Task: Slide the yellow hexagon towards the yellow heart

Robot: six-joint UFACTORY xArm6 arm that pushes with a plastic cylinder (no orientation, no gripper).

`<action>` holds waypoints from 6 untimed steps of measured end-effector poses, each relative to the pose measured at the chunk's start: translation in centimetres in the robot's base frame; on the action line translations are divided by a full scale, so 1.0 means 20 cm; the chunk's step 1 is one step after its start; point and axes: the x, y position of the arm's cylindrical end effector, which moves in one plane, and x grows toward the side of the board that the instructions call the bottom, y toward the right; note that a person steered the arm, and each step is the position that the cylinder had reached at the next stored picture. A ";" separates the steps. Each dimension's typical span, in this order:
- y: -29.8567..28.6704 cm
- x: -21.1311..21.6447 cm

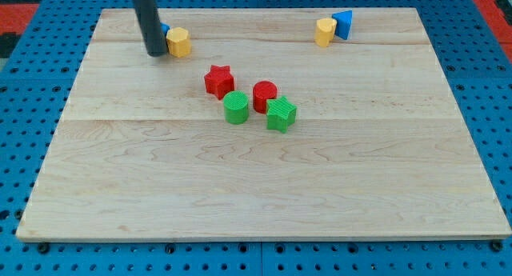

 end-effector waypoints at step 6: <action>0.88 0.12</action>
